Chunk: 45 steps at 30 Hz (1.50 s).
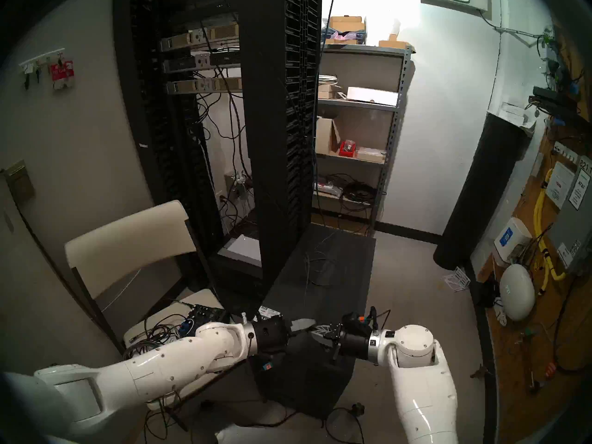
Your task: Insert the cable into the workstation's USB slot
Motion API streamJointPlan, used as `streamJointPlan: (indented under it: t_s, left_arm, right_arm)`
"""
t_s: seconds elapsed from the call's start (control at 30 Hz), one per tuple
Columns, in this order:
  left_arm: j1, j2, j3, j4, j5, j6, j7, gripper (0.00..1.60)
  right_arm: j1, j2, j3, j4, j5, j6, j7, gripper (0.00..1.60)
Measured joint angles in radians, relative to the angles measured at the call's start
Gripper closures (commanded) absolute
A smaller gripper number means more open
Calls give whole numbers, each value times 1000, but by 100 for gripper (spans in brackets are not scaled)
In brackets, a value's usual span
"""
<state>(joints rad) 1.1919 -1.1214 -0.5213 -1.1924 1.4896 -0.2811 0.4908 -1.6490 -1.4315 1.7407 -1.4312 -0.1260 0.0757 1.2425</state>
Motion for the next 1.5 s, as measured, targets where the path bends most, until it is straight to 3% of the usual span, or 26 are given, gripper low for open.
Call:
streamJointPlan:
  t_s: [0.47, 0.8, 1.13, 1.23, 1.5]
  left_arm:
    - [28, -15, -35, 39, -60, 12, 18, 160]
    - [61, -2, -77, 35, -160, -40, 22, 160]
    - [117, 26, -127, -9, -359, -162, -67, 160]
    - [140, 42, -151, -30, -460, -225, -115, 160]
    - [178, 59, -195, -49, -677, -336, -177, 160]
  right_arm:
    - [-1, 16, 23, -37, -7, 1, 12, 0]
    - [-13, 52, 72, -77, -29, 8, 16, 0]
    - [-9, 57, 131, -98, -26, -15, -20, 0]
    - [-5, 55, 140, -97, -26, -23, -31, 0]
    - [1, 50, 114, -85, -39, -36, -37, 0]
